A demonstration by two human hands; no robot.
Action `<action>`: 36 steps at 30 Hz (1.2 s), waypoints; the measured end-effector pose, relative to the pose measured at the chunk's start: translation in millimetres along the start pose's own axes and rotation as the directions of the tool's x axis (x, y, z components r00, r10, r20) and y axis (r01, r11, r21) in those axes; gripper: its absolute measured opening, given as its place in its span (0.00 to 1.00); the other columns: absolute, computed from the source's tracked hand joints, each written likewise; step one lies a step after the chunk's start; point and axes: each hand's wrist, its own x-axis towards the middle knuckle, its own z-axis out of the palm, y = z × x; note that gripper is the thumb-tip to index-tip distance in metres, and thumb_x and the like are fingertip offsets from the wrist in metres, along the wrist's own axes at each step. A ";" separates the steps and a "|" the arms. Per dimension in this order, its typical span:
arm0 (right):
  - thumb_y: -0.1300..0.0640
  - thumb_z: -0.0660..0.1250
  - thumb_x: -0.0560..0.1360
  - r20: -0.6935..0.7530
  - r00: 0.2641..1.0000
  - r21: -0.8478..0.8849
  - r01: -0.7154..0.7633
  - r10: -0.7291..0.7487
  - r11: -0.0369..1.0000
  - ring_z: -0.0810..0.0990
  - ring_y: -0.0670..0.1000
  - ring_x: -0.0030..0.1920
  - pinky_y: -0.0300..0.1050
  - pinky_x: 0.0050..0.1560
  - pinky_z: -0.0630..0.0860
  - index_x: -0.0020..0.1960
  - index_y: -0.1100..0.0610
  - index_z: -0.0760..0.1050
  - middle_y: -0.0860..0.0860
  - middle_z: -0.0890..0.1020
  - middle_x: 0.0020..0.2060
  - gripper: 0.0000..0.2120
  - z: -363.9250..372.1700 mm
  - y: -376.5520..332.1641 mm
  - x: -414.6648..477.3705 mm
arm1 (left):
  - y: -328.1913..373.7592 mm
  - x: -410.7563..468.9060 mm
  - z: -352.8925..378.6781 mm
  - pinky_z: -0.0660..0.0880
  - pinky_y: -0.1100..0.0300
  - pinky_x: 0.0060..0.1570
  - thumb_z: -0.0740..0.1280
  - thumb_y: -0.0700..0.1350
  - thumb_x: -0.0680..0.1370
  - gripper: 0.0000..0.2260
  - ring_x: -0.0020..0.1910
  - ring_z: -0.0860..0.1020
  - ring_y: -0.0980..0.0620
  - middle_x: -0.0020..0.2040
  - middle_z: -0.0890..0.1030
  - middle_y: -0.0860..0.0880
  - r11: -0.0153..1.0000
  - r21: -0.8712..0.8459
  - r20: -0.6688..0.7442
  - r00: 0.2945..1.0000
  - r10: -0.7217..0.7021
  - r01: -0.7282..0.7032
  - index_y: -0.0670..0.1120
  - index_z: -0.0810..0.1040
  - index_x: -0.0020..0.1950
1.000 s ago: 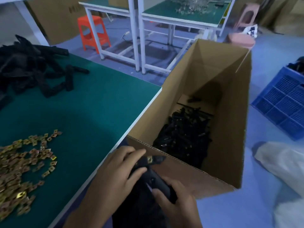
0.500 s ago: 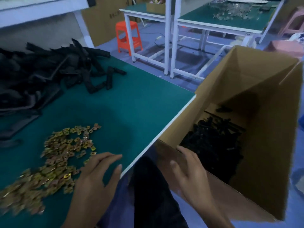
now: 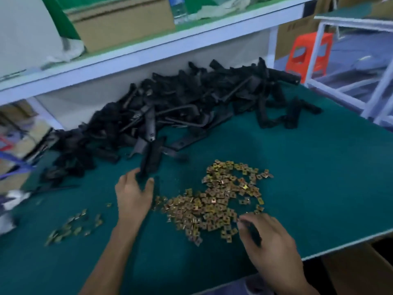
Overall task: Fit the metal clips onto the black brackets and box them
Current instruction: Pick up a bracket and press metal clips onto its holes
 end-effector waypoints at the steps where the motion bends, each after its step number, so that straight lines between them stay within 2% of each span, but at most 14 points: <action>1: 0.51 0.72 0.74 -0.023 1.000 -0.010 0.003 -0.004 1.000 0.82 0.50 0.44 0.48 0.40 0.81 0.50 0.51 0.84 0.44 0.82 0.42 0.07 1.7 0.8 -1.9 | -4.7 12.6 2.5 0.62 0.45 0.71 0.71 0.47 0.79 0.24 0.69 0.70 0.36 0.67 0.75 0.36 1.000 0.028 0.025 1.000 -0.013 0.012 0.36 0.72 0.72; 4: 0.53 0.73 0.73 -0.087 0.995 -0.006 0.043 -0.044 0.999 0.81 0.49 0.40 0.41 0.40 0.76 0.48 0.53 0.85 0.43 0.81 0.39 0.06 4.4 6.7 -5.9 | -16.0 44.1 16.5 0.63 0.43 0.70 0.68 0.51 0.81 0.29 0.70 0.68 0.33 0.70 0.72 0.34 0.994 0.079 0.093 0.993 -0.076 0.069 0.37 0.67 0.76; 7: 0.57 0.75 0.74 -0.163 0.984 -0.022 0.067 -0.070 0.998 0.81 0.49 0.38 0.40 0.40 0.73 0.46 0.54 0.85 0.44 0.81 0.37 0.02 7.0 9.0 -4.3 | -28.1 67.1 26.8 0.70 0.41 0.64 0.63 0.49 0.84 0.21 0.63 0.72 0.31 0.62 0.76 0.32 0.982 0.164 0.121 0.986 -0.115 0.095 0.35 0.73 0.69; 11: 0.48 0.66 0.75 -0.199 0.976 -0.033 0.085 -0.090 0.996 0.81 0.49 0.37 0.38 0.40 0.73 0.46 0.54 0.85 0.44 0.81 0.37 0.13 8.0 8.4 -4.3 | -34.0 74.1 11.3 0.74 0.43 0.50 0.58 0.45 0.86 0.16 0.51 0.77 0.30 0.53 0.79 0.31 0.990 -0.004 -0.113 0.984 -0.141 0.141 0.35 0.77 0.63; 14: 0.56 0.74 0.75 -0.187 0.979 -0.061 0.074 -0.084 0.995 0.82 0.50 0.38 0.40 0.41 0.73 0.46 0.55 0.86 0.45 0.82 0.37 0.03 9.1 6.9 -5.4 | -21.5 56.9 -15.8 0.75 0.45 0.44 0.55 0.47 0.87 0.18 0.45 0.80 0.36 0.51 0.82 0.36 0.985 -0.160 -0.292 0.950 -0.113 0.068 0.38 0.74 0.69; 17: 0.62 0.79 0.70 -0.110 0.994 -0.008 0.020 -0.020 1.000 0.82 0.50 0.40 0.42 0.42 0.73 0.46 0.53 0.85 0.44 0.82 0.38 0.08 5.7 1.5 -4.7 | 17.3 6.3 -37.3 0.75 0.52 0.39 0.53 0.52 0.87 0.18 0.40 0.79 0.51 0.50 0.82 0.50 0.952 -0.282 -0.314 0.949 0.022 -0.115 0.46 0.70 0.72; 20: 0.42 0.71 0.76 -0.023 0.995 0.253 -0.092 0.101 0.963 0.83 0.45 0.44 0.36 0.44 0.75 0.52 0.41 0.82 0.41 0.84 0.43 0.07 -5.2 -14.7 -4.9 | 63.5 -69.4 -36.8 0.71 0.61 0.44 0.50 0.59 0.83 0.18 0.48 0.74 0.58 0.55 0.74 0.58 0.913 -0.336 -0.119 0.972 0.204 -0.233 0.59 0.64 0.72; 23: 0.23 0.66 0.67 0.163 0.958 0.635 -0.283 0.234 0.718 0.83 0.38 0.50 0.28 0.47 0.76 0.64 0.32 0.73 0.40 0.85 0.52 0.28 -1.3 -35.5 -6.4 | 99.5 -145.9 -9.1 0.68 0.63 0.55 0.44 0.60 0.83 0.19 0.59 0.68 0.60 0.65 0.66 0.56 0.894 -0.256 0.167 0.895 0.414 -0.366 0.66 0.52 0.75; 24: 0.24 0.69 0.66 0.188 0.946 0.735 -0.313 0.263 0.602 0.84 0.40 0.51 0.32 0.49 0.78 0.65 0.34 0.73 0.43 0.86 0.52 0.31 2.7 -39.4 -6.3 | 106.6 -166.4 0.4 0.67 0.62 0.61 0.46 0.58 0.84 0.22 0.64 0.67 0.57 0.69 0.65 0.54 0.870 -0.220 0.232 0.842 0.487 -0.442 0.62 0.50 0.79; 26: 0.32 0.71 0.69 0.168 0.911 0.807 -0.347 0.376 0.478 0.85 0.46 0.50 0.42 0.47 0.81 0.59 0.39 0.78 0.46 0.86 0.48 0.22 7.4 -40.8 -4.4 | 110.7 -182.0 10.0 0.71 0.59 0.65 0.55 0.53 0.83 0.25 0.67 0.73 0.52 0.72 0.71 0.48 0.777 -0.163 0.306 0.717 0.626 -0.608 0.49 0.60 0.81; 28: 0.43 0.66 0.78 0.084 0.883 0.796 -0.338 0.463 0.502 0.85 0.51 0.46 0.47 0.45 0.78 0.51 0.40 0.80 0.49 0.86 0.44 0.06 2.8 -34.3 0.5 | 109.4 -173.9 11.9 0.69 0.61 0.67 0.59 0.54 0.81 0.26 0.67 0.72 0.55 0.72 0.73 0.52 0.734 -0.182 0.367 0.647 0.668 -0.655 0.48 0.66 0.78; 30: 0.49 0.61 0.82 0.040 0.887 0.783 -0.314 0.460 0.537 0.85 0.52 0.43 0.48 0.45 0.78 0.47 0.38 0.79 0.51 0.86 0.43 0.10 -3.1 -25.6 4.8 | 102.0 -155.8 9.6 0.64 0.62 0.66 0.56 0.57 0.83 0.20 0.63 0.68 0.62 0.68 0.74 0.57 0.763 -0.336 0.429 0.632 0.645 -0.551 0.54 0.71 0.73; 34: 0.42 0.65 0.76 0.048 0.912 0.748 -0.304 0.408 0.590 0.79 0.52 0.30 0.47 0.30 0.79 0.49 0.36 0.74 0.53 0.83 0.39 0.03 -10.6 -17.6 3.6 | 82.6 -101.5 17.9 0.69 0.59 0.61 0.59 0.50 0.85 0.13 0.56 0.71 0.60 0.58 0.80 0.53 0.875 -0.161 0.245 0.841 0.483 -0.456 0.50 0.80 0.64; 36: 0.38 0.69 0.70 0.058 0.915 0.678 -0.329 0.399 0.657 0.80 0.52 0.29 0.48 0.30 0.80 0.54 0.32 0.72 0.51 0.83 0.38 0.13 -6.9 -12.8 -1.0 | 74.8 -76.1 24.1 0.69 0.56 0.62 0.58 0.48 0.86 0.15 0.59 0.71 0.51 0.61 0.78 0.49 0.910 0.028 0.262 0.881 0.393 -0.414 0.49 0.77 0.70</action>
